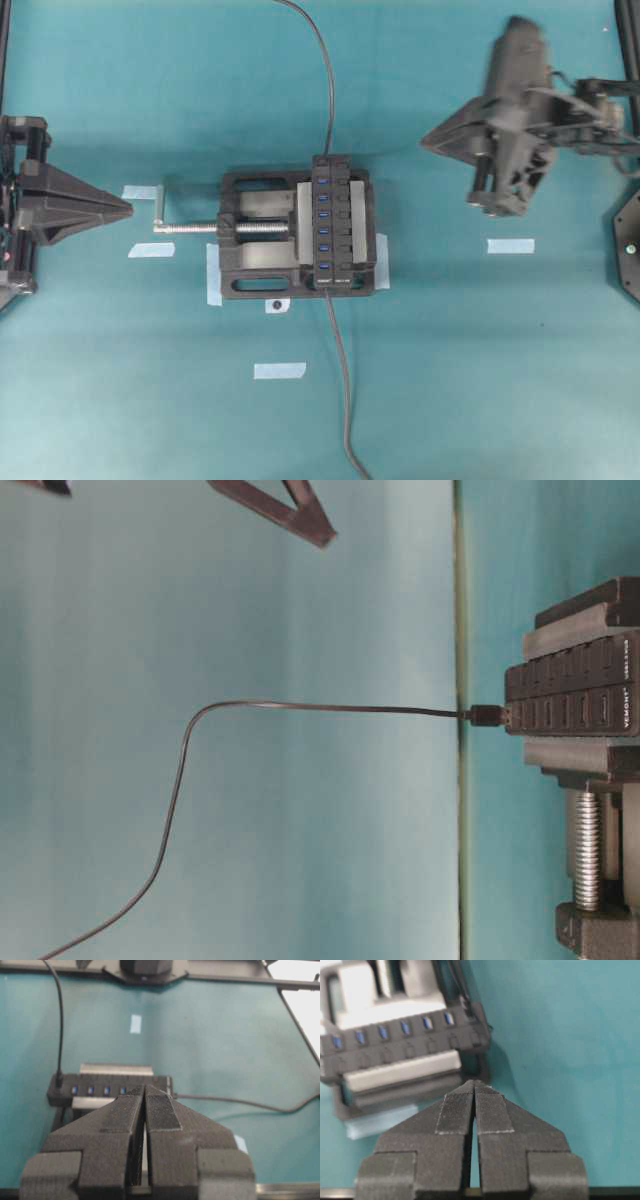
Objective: Insert the USB into the center port of the fixed hub
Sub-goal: 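Move the right gripper over the hub toward the black USB cable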
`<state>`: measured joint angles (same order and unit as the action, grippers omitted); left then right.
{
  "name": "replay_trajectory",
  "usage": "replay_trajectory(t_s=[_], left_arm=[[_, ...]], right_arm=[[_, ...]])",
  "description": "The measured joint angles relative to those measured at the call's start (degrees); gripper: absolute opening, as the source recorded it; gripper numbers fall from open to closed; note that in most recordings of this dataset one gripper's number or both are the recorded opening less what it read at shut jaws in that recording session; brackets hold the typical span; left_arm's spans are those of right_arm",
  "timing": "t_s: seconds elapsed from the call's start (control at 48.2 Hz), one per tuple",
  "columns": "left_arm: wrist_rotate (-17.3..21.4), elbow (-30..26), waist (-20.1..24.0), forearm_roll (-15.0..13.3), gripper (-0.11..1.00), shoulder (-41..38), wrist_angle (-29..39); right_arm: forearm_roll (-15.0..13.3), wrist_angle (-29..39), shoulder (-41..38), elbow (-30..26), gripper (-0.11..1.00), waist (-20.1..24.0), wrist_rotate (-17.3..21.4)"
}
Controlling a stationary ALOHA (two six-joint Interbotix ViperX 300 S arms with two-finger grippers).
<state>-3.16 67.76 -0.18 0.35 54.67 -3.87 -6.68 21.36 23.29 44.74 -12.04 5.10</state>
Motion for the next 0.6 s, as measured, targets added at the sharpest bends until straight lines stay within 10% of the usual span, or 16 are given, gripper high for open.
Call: replay_trajectory(t_s=[0.601], left_arm=[[0.0, 0.0, 0.18, 0.0, 0.0, 0.09, 0.35]], right_arm=[[-0.97, 1.93, -16.0, -11.34, 0.02, 0.0, -5.89]])
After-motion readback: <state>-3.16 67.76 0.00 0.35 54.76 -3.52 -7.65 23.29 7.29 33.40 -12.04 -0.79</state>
